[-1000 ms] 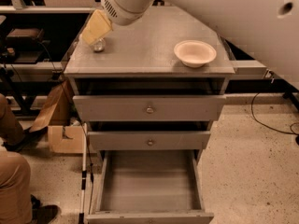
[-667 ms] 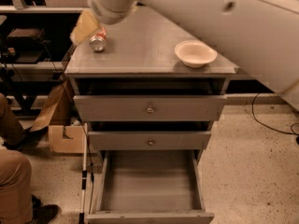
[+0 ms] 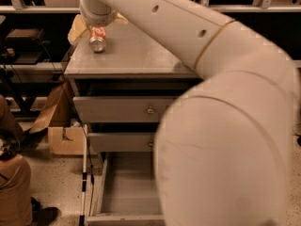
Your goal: Place coke can into bottom drawer
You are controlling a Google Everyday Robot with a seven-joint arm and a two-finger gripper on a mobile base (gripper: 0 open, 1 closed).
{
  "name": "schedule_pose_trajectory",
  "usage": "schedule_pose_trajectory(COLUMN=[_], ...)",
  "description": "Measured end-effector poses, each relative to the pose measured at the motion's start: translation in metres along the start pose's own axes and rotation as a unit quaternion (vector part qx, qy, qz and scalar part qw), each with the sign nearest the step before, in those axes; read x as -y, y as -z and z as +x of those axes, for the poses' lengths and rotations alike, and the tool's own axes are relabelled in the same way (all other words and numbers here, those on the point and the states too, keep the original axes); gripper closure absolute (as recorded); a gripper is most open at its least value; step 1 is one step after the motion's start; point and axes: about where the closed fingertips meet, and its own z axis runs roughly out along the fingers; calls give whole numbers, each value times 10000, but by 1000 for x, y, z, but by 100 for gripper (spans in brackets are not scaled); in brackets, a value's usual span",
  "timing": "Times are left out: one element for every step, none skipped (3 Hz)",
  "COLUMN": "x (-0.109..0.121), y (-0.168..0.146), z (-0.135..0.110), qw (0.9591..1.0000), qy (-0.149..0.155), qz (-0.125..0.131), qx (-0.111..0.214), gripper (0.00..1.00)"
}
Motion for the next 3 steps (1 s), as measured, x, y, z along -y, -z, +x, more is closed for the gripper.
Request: schedule_pose_trajectory(x=[32,31,33], y=[-38,-38,-42], z=[-10,-9,-13], qw=[9963,9965,9944], qy=[-819,-795,-1026], qz=[206,200,249], qx=[-162,-173,-76], gripper=[0,0,0])
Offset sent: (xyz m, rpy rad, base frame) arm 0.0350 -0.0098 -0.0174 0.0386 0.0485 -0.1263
